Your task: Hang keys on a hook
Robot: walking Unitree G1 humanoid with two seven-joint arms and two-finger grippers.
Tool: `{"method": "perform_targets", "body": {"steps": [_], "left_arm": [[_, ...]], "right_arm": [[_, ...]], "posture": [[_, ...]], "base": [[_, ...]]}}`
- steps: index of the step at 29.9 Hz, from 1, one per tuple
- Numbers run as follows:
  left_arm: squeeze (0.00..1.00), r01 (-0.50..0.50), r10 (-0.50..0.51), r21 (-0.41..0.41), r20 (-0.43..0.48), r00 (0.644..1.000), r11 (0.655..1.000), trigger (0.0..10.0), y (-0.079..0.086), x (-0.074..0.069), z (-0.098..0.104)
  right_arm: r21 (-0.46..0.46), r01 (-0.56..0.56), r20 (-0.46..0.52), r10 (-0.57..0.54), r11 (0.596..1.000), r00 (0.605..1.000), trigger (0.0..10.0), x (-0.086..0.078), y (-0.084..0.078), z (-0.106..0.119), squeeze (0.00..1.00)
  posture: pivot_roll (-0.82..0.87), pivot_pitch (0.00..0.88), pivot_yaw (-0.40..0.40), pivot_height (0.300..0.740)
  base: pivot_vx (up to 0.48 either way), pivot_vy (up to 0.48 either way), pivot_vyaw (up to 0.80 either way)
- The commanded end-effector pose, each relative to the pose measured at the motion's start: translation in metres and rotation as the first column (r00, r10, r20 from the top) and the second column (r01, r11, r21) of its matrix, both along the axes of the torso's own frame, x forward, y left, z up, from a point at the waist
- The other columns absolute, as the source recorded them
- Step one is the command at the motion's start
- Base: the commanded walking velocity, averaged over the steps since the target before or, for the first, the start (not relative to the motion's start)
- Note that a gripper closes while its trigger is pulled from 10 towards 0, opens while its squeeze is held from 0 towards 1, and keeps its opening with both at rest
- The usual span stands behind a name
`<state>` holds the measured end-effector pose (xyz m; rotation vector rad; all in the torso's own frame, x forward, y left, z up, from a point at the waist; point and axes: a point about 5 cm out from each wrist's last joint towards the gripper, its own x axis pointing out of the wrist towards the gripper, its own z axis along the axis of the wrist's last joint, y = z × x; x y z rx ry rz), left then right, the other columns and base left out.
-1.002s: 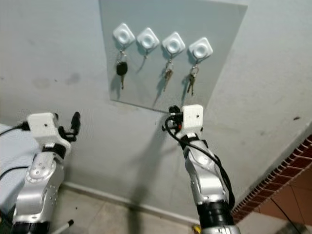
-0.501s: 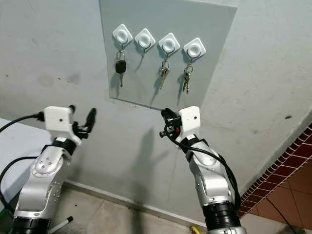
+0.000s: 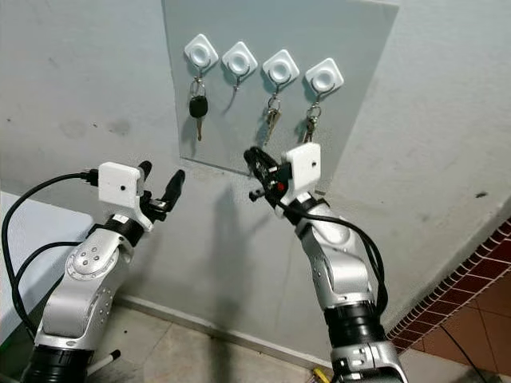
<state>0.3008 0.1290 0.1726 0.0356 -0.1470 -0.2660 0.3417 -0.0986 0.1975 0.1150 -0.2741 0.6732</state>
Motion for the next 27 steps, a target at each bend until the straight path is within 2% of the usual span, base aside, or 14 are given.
{"method": "perform_targets", "body": {"steps": [1,8,10,19,21,27], "left_arm": [[0.0,0.02,-0.019,-0.016,0.044,0.999,1.0,10.0,-0.006,0.001,0.014],[0.0,0.017,-0.016,-0.018,0.048,0.999,1.0,10.0,-0.006,0.001,0.016],[0.0,0.018,-0.017,-0.02,0.055,0.998,1.0,10.0,-0.006,0.001,0.018],[0.0,0.027,-0.026,-0.022,0.059,0.998,0.999,10.0,-0.009,0.001,0.019],[0.0,0.057,-0.055,-0.016,0.07,0.996,0.998,10.0,-0.013,0.0,0.022],[0.0,0.081,-0.081,0.005,0.078,0.994,0.997,10.0,-0.019,-0.002,0.022]], "right_arm": [[0.059,-0.026,0.053,0.023,0.998,0.998,10.0,0.005,0.002,0.02,0.0],[0.109,-0.057,0.087,0.047,0.992,0.995,10.0,0.009,0.006,0.035,0.0],[0.14,-0.07,0.115,0.054,0.988,0.992,10.0,0.012,0.007,0.045,0.0],[0.18,-0.083,0.134,0.059,0.98,0.989,10.0,0.016,0.007,0.054,0.0],[0.215,-0.093,0.148,0.062,0.972,0.987,10.0,0.017,0.008,0.062,0.0],[0.242,-0.093,0.149,0.058,0.966,0.987,10.0,0.02,0.008,0.067,0.0]], "posture": [[-0.05,0.004,-0.071,0.728],[-0.04,0.0,-0.076,0.728],[-0.04,0.0,-0.078,0.728],[-0.03,0.0,-0.08,0.728],[-0.03,0.0,-0.083,0.728],[-0.03,0.0,-0.082,0.728]], "base": [[0.0,0.0,0.0],[0.0,0.0,0.0],[0.0,0.0,0.0],[0.0,0.0,0.0],[0.0,0.0,0.0],[0.0,0.0,0.0]]}}
